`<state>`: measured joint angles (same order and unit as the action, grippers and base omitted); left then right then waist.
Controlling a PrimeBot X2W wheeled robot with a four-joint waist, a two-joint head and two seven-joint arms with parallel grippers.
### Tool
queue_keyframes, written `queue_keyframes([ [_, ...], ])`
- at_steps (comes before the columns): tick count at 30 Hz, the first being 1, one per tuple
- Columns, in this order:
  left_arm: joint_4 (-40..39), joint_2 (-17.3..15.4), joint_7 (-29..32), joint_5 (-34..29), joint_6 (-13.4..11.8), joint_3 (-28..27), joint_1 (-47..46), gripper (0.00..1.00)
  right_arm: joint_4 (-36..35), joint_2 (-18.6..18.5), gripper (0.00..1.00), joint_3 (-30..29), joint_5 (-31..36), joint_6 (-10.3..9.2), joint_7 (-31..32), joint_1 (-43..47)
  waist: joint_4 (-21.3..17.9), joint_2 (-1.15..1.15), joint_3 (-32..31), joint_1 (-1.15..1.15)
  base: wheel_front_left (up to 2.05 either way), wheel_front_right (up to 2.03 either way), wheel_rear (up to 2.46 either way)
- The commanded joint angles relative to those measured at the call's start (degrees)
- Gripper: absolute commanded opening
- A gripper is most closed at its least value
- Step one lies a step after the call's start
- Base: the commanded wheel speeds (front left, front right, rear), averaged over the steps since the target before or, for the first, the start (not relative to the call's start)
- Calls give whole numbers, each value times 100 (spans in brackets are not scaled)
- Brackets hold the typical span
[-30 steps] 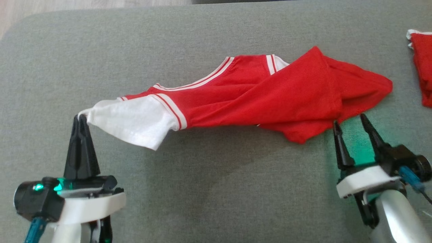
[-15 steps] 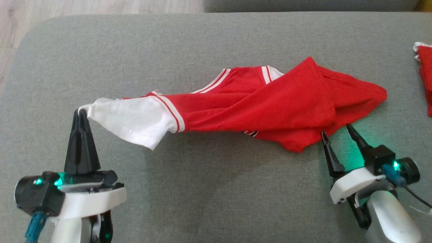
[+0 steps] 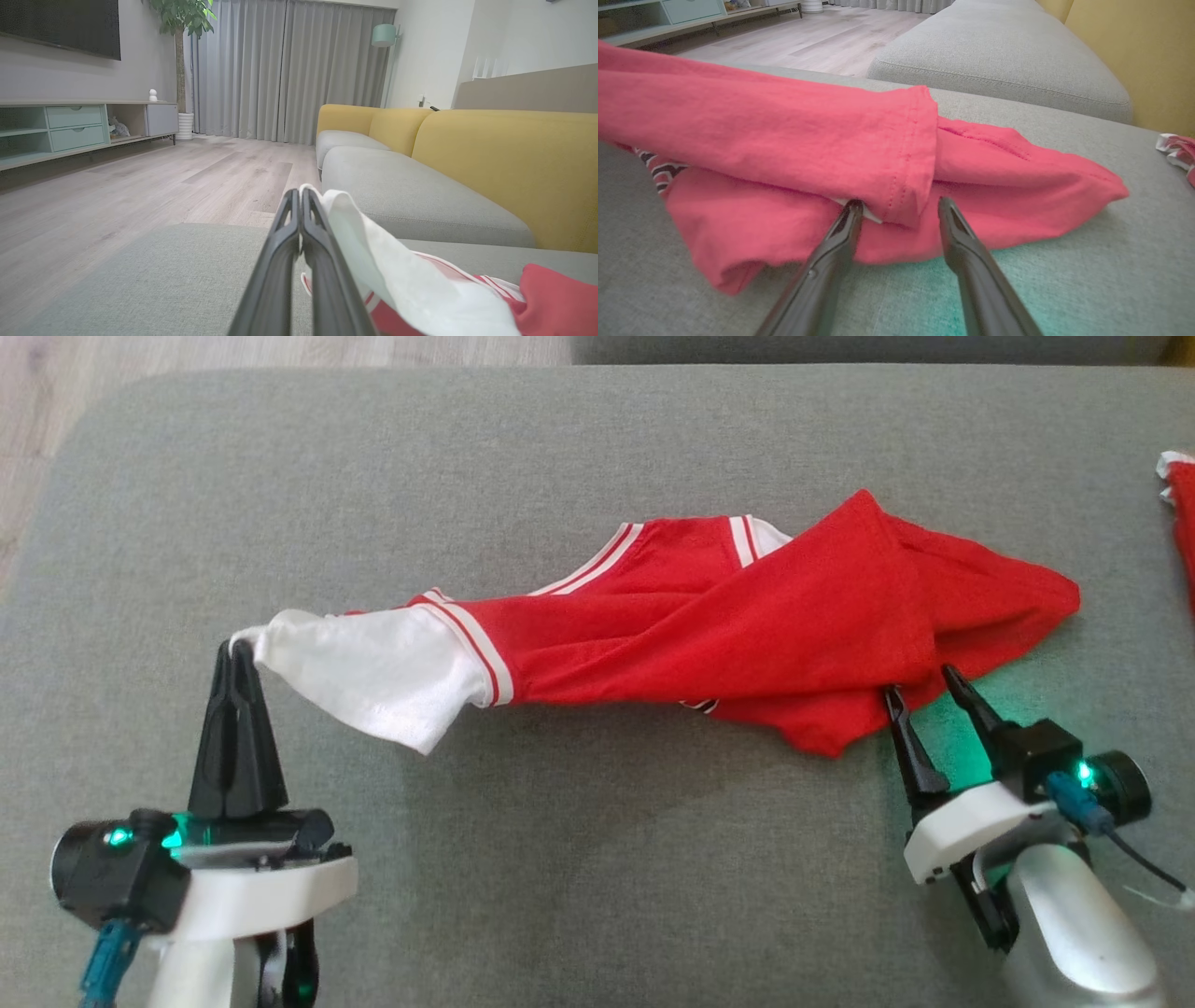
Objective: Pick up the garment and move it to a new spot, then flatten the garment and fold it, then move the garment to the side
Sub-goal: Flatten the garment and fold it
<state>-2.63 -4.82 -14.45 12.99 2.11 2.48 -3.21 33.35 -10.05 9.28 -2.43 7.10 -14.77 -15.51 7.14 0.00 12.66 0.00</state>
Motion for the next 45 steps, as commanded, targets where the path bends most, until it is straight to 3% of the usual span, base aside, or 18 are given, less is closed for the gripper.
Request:
queue_keyframes([
  [1,-178,-44,-54,-65,18,-150,-230,0,-118,-52,80,138,41,39,-23,-146,6,0,21,0,0,0,0],
  [3,-176,-40,-54,-67,19,-143,-244,0,-99,-56,75,140,41,39,-23,-183,12,0,45,0,0,0,0],
  [4,-171,-40,-54,-69,21,-143,-251,0,-81,-58,67,144,41,39,-23,-198,15,0,56,0,0,0,0],
  [8,-148,-34,-54,-71,17,-146,-282,0,18,-59,25,151,16,39,-23,-254,26,0,79,0,0,0,0],
  [9,-144,-33,-54,-71,15,-149,-288,0,35,-57,0,156,3,39,-23,-267,24,0,83,0,0,0,0],
  [17,-158,-51,-55,-93,33,-203,-338,0,-228,-92,0,125,-104,39,-23,-280,-68,0,29,0,0,0,0],
  [25,-531,-310,-55,-111,201,-322,-934,0,-1594,-215,0,-554,-334,39,-23,-375,-310,0,-155,0,0,0,0],
  [37,-1280,-1202,746,251,466,-162,-4090,0,-3404,-905,0,-1234,-105,39,-23,-1831,-770,0,-483,0,0,0,0],
  [42,-1022,-1425,1188,307,481,-122,-5365,0,-3886,-993,0,-1322,92,39,145,-2428,-938,0,-546,0,0,0,0],
  [45,-523,-1435,1525,403,466,-86,-5877,0,-3818,-1038,0,-1328,135,39,341,-2776,-980,0,-487,0,0,0,0],
])
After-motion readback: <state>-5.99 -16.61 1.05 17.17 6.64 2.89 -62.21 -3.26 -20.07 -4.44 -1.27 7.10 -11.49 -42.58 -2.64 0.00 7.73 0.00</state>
